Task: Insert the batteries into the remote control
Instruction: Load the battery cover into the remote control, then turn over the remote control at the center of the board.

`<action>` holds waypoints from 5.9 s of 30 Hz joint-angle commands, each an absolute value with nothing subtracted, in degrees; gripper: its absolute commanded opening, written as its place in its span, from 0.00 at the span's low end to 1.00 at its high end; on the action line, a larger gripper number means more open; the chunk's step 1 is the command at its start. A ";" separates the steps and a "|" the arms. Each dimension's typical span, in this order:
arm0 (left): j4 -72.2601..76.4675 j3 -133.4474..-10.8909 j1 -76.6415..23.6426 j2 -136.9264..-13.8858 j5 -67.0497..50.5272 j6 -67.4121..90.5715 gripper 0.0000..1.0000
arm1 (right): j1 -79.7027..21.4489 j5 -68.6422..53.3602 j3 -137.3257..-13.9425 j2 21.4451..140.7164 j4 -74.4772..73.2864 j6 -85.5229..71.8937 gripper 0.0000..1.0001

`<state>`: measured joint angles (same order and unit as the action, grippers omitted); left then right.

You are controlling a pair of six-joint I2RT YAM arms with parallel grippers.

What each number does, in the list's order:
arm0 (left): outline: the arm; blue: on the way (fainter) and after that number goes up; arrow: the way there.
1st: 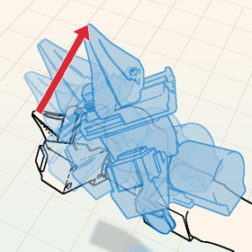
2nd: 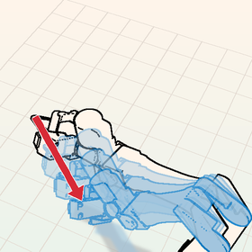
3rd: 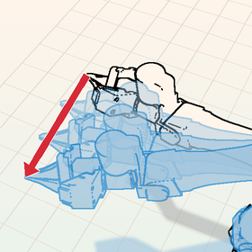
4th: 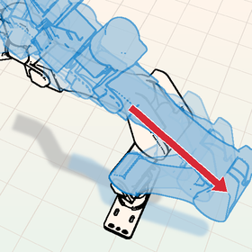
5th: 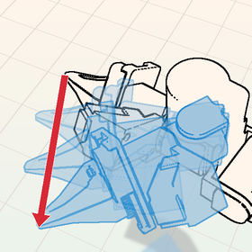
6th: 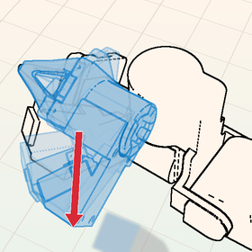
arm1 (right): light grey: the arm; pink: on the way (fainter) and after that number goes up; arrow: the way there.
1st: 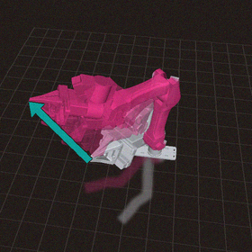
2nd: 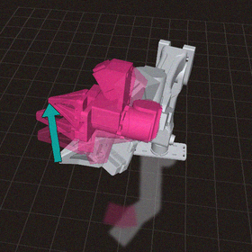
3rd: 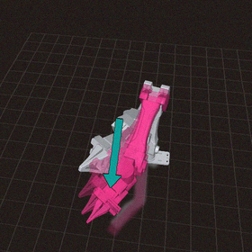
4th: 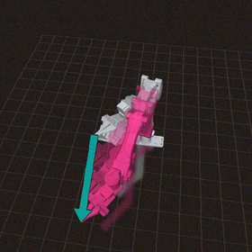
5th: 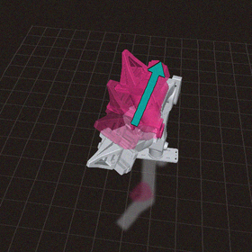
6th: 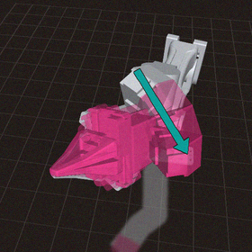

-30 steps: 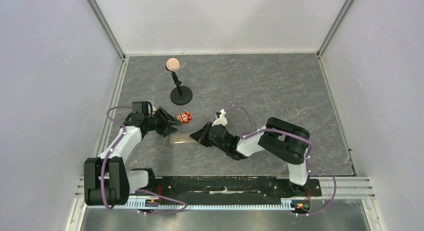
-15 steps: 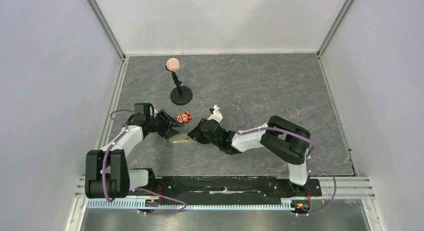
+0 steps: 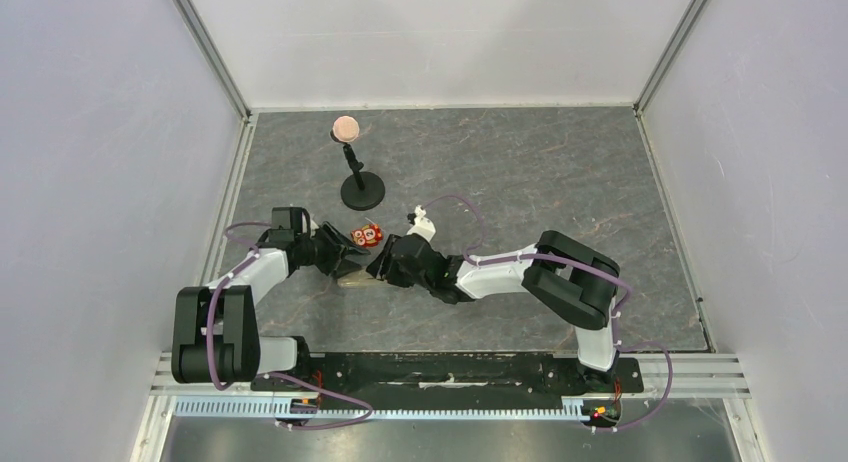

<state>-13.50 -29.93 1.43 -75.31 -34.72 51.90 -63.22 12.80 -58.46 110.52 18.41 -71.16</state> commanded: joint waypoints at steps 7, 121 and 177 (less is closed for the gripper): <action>-11.25 -30.32 1.43 -75.72 -36.32 53.45 0.51 | -63.61 14.38 -59.67 109.44 5.05 -67.53 0.50; -18.83 -28.57 1.52 -70.18 -32.04 46.08 0.51 | -68.20 25.31 -77.37 118.17 -17.37 -41.42 0.12; -38.41 -41.15 1.76 -50.61 -13.21 42.09 0.79 | -56.43 -26.93 -86.54 124.30 -19.08 21.77 0.38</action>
<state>-41.41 -40.56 1.43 -49.76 -10.26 40.58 -56.18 -24.80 -84.97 121.86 -17.21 25.58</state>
